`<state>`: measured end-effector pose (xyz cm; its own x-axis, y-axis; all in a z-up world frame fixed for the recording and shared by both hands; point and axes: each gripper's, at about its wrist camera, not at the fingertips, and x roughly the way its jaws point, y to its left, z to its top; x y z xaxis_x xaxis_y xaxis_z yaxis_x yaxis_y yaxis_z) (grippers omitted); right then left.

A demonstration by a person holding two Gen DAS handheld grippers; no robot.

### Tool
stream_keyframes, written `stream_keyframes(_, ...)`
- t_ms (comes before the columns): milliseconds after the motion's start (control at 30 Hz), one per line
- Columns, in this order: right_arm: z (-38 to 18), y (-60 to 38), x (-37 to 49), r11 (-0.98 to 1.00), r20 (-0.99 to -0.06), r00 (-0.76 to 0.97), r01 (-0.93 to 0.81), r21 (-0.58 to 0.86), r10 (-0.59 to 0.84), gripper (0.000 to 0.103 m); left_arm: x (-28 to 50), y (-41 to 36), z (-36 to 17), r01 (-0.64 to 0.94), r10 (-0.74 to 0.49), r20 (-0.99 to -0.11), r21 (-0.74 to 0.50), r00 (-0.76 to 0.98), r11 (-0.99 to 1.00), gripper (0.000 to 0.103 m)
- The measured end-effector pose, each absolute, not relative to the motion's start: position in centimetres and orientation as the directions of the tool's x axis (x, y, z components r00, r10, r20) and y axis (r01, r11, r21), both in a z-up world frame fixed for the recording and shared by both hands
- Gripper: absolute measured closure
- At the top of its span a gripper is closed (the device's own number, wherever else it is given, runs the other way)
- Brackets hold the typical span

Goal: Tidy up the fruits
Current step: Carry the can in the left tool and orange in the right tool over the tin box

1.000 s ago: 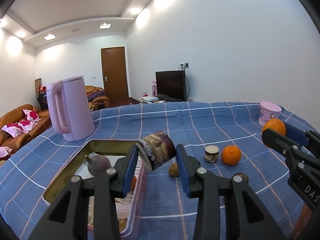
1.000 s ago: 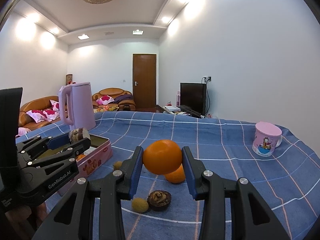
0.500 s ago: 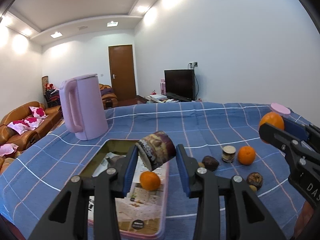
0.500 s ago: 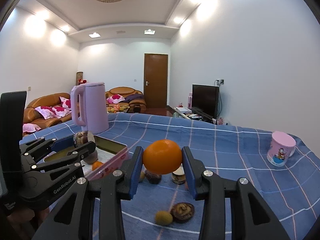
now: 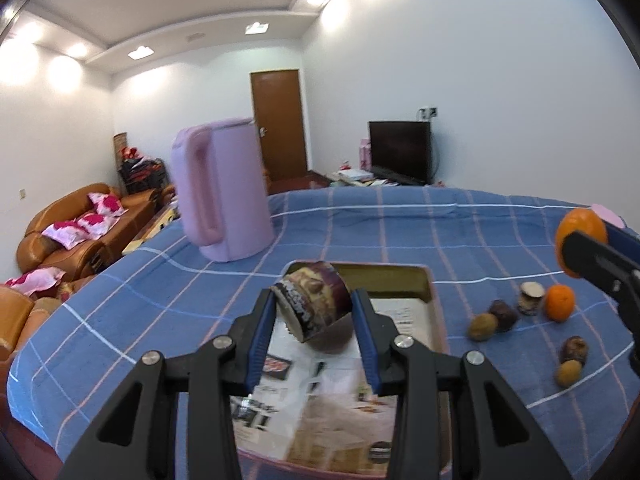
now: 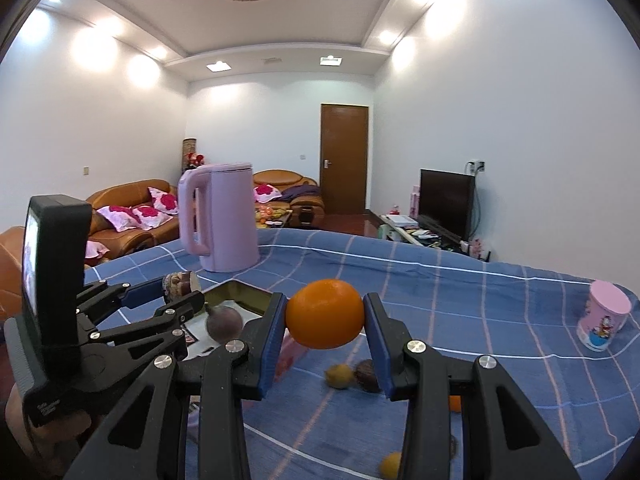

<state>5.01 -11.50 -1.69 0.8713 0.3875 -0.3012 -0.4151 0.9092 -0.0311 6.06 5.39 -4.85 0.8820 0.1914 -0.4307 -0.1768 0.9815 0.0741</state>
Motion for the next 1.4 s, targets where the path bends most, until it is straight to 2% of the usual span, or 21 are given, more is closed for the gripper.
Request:
stream_keyframes(333,-2.7,-7.7,6.3,0.874,-0.343,0.825,-0.485,-0.023,0.449,0.062,6.9,8.7,-5.9,-0.23,0.241,-0.479,0.082,0.844,0.97,0.062)
stream_keyframes(800,-5.2,-4.5,7.3,0.842,-0.447,0.758,-0.539,-0.021,0.474,0.062,7.4,9.4,-6.6,-0.21,0.219,-0.522,0.076,0.824,0.975,0.062)
stream_keyframes(1400,-6.3,-3.2,7.7,0.817,-0.519,0.71,-0.575,-0.037,0.476,0.062,8.4,9.2,-7.1,-0.17,0.189,-0.568,0.087,0.801,0.982,0.062)
